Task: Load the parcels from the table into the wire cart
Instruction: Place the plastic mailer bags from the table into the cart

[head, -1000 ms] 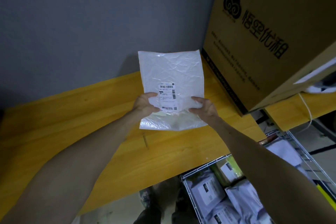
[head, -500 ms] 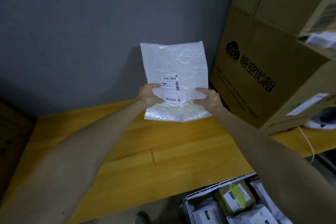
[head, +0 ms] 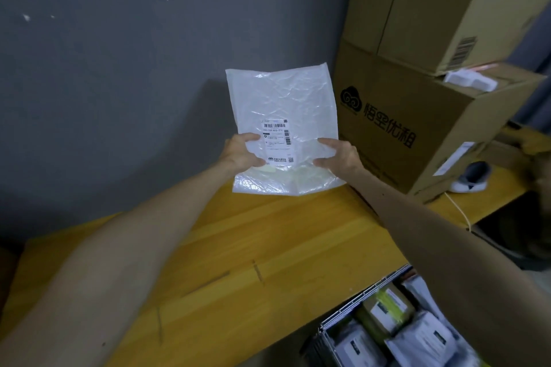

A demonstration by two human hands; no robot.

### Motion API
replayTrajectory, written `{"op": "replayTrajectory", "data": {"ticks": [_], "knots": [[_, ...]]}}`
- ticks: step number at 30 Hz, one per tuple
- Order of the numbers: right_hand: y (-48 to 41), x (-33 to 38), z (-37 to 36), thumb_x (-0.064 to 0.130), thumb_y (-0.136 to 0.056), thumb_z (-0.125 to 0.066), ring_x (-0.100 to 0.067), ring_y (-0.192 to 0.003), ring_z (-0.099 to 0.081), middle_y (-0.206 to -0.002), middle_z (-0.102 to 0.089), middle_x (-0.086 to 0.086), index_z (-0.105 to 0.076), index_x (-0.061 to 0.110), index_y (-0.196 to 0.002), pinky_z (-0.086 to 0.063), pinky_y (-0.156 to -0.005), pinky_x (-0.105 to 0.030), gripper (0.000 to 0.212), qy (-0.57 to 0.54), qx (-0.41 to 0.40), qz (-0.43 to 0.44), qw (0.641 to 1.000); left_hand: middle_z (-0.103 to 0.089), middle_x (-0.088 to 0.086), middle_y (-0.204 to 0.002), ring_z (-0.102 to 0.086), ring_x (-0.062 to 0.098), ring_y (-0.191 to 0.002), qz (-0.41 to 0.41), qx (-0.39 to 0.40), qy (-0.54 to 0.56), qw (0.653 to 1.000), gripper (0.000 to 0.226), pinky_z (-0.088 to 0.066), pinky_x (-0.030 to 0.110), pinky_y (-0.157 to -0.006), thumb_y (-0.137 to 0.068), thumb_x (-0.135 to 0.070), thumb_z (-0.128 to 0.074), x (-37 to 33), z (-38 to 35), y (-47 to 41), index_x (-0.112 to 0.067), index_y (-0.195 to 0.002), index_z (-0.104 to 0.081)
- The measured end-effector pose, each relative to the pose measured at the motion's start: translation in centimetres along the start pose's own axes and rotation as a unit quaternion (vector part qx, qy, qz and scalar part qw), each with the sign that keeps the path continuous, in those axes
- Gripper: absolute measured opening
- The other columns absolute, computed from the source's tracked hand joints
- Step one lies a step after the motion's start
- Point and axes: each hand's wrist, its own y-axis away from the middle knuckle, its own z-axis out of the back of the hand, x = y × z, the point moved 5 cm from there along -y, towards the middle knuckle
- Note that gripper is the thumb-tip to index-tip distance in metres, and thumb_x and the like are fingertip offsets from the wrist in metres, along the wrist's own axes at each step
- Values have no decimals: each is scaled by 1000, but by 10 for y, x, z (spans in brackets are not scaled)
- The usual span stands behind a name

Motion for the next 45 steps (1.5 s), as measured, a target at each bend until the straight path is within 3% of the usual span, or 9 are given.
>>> {"op": "replayTrajectory", "data": {"ticks": [8,12,16,19,22,30,36,41,45], "knots": [[60,8,16,19,-83,-79,-24,-132,-48,-145,-51,-7,-51,18,-142,-41,-109,-33,66,41,-49,-49,997,-46,7,-145,-44,24,-134,-51,63,37,996,72,-40,22,-101,-72,-2,-86,-1,-11,14,-17,-137,-58],[95,-11,33,21,-83,-79,-25,-134,-45,-142,-53,-6,-52,20,-141,-38,-111,-33,64,60,-80,-86,991,-49,6,-143,-49,24,-130,-75,111,50,990,75,-50,38,-101,-67,0,-88,-11,-45,24,-17,-134,-59],[133,-34,55,24,-84,-77,-24,-129,-49,-142,-54,-7,-53,21,-141,-40,-105,-30,62,82,-107,-121,983,-49,5,-144,-53,24,-126,-95,144,40,984,77,-54,39,-97,-64,-4,-90,-25,-81,37,-23,-132,-60],[163,-56,74,23,-83,-78,-25,-126,-50,-141,-53,-9,-53,21,-141,-41,-100,-27,63,70,-133,-143,978,-51,-1,-140,-55,21,-122,-126,175,34,976,76,-55,27,-90,-66,-4,-89,-49,-108,55,-21,-134,-59],[200,-83,96,22,-82,-79,-26,-126,-49,-140,-53,-10,-54,21,-140,-39,-101,-29,63,60,-156,-168,972,-48,-7,-132,-56,15,-113,-149,202,17,968,73,-46,7,-67,-70,-3,-87,-74,-140,77,-16,-136,-57],[332,-173,165,22,-76,-83,-28,-125,-53,-134,-59,-14,-59,15,-135,-38,-103,-29,65,36,-225,-237,944,-48,11,-142,-44,28,-133,-218,261,-35,940,74,-41,28,-105,-69,-9,-88,-149,-251,178,-22,-135,-59],[435,-248,218,17,-76,-83,-28,-124,-54,-133,-61,-15,-60,13,-134,-34,-94,-22,63,23,-239,-281,929,-48,2,-143,-47,18,-126,-249,322,-50,912,73,-37,22,-93,-75,-10,-84,-191,-342,276,-19,-141,-53],[517,-310,242,17,-74,-84,-26,-123,-56,-133,-61,-12,-59,14,-135,-41,-100,-30,65,-5,-251,-319,914,-52,4,-144,-49,23,-130,-264,366,-76,889,74,-37,23,-96,-72,-13,-87,-211,-409,345,-17,-139,-55],[574,-345,247,22,-75,-84,-27,-123,-55,-133,-60,-11,-57,18,-137,-42,-103,-33,67,-7,-254,-356,899,-54,8,-140,-55,18,-115,-267,406,-87,870,74,-40,21,-89,-72,-11,-86,-215,-452,392,-17,-139,-54]]}}
